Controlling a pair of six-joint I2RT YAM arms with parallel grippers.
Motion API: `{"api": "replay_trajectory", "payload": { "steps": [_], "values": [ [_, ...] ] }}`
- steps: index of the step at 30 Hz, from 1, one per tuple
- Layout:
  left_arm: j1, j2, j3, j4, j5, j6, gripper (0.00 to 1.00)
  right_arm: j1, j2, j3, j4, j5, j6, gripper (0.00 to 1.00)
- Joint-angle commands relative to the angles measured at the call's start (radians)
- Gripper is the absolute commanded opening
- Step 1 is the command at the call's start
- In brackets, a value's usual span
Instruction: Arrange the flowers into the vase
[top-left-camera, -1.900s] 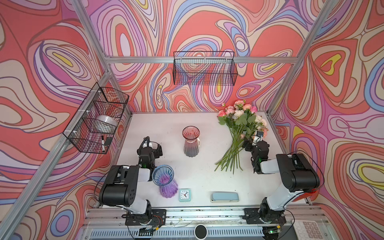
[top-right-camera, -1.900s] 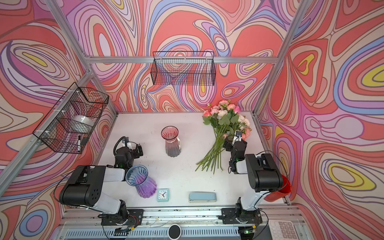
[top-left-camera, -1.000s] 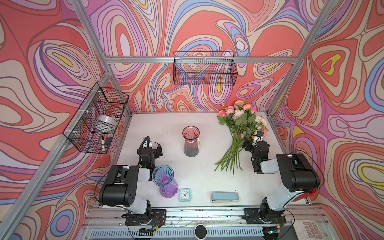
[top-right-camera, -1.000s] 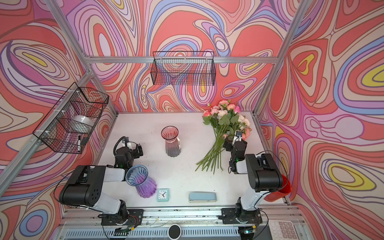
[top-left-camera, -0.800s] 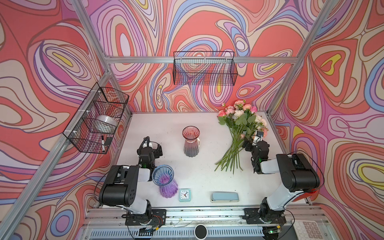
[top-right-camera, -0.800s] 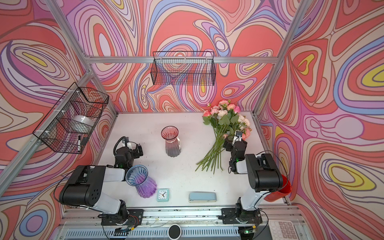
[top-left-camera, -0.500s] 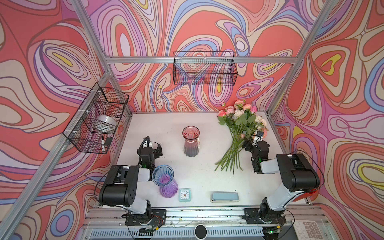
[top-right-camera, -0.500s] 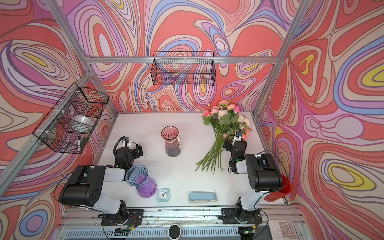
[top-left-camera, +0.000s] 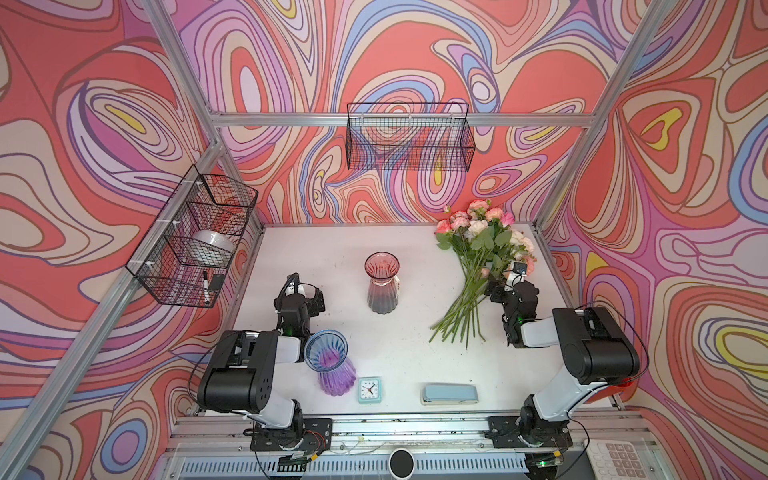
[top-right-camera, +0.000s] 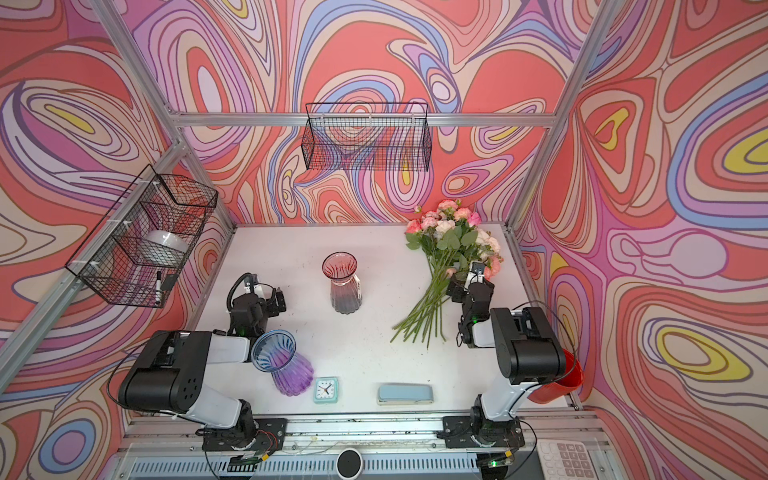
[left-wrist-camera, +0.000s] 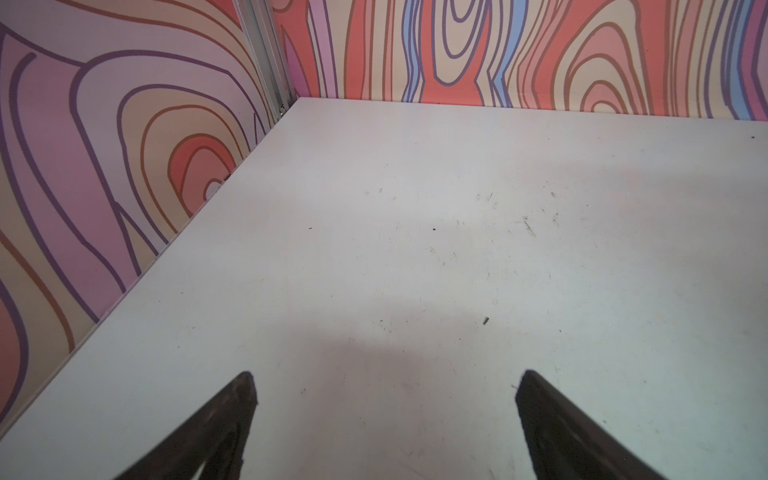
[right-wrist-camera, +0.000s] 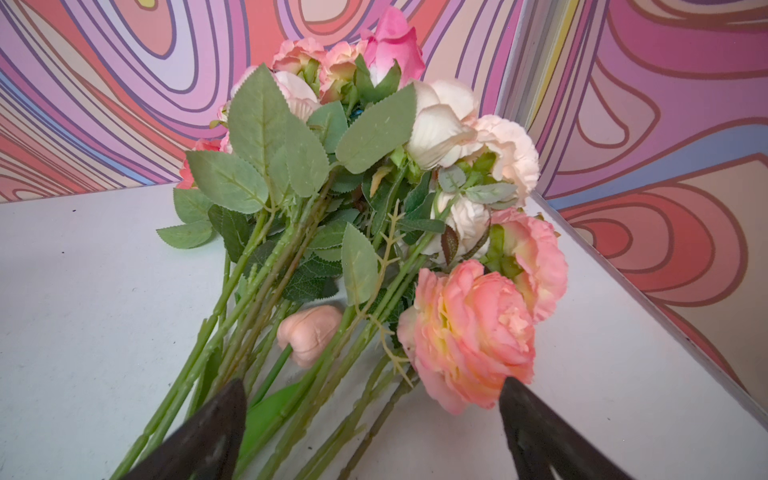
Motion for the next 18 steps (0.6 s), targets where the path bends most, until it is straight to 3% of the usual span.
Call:
{"api": "replay_trajectory", "payload": {
  "steps": [1,6,12,18],
  "values": [
    [-0.001,0.006,0.013,0.008,0.007,0.013,1.0,0.006,0.015,0.006,-0.009,0.002,-0.002,0.98],
    [0.0,-0.047,0.043,-0.08,-0.017,0.012,1.0,0.006,-0.034,0.011,-0.052,-0.012,-0.006,0.98],
    [0.024,-0.158,0.157,-0.381,-0.076,-0.044,1.0,0.006,-0.132,0.131,-0.356,0.014,0.014,0.98],
    [0.025,-0.285,0.22,-0.433,-0.17,-0.069,1.0,0.009,-0.266,0.204,-0.568,0.062,0.132,0.98]
  ]
}}
